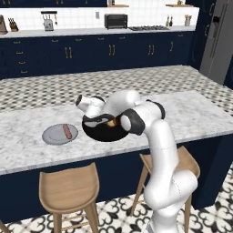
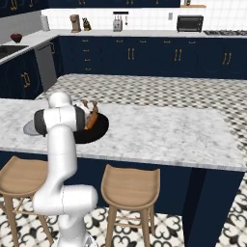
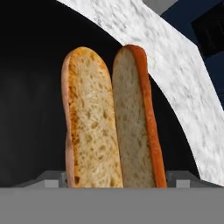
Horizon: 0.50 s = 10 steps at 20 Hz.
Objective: Place one bun and one sausage from the bowl on each plate.
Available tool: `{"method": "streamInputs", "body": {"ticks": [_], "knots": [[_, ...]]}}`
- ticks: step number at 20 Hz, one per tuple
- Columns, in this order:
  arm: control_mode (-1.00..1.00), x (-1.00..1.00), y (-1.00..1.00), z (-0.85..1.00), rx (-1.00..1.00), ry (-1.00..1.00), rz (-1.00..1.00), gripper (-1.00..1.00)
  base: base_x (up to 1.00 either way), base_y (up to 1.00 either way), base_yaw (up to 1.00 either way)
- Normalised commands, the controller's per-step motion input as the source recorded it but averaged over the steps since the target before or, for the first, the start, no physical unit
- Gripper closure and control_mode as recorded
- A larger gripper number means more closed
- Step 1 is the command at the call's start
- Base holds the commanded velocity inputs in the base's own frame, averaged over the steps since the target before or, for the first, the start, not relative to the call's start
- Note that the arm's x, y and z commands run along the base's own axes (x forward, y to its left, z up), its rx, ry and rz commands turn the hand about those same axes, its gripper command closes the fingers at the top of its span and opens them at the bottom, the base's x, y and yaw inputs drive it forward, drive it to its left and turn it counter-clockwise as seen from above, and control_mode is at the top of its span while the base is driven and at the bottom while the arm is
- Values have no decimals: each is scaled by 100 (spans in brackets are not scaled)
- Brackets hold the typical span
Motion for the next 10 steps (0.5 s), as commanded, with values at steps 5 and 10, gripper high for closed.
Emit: {"method": "streamInputs", "body": {"ticks": [5,10], "knots": [[-100,-56,27,89,24,-20,1,100,0,0,0],[-100,-1,96,6,31,-11,17,100,0,0,0]]}}
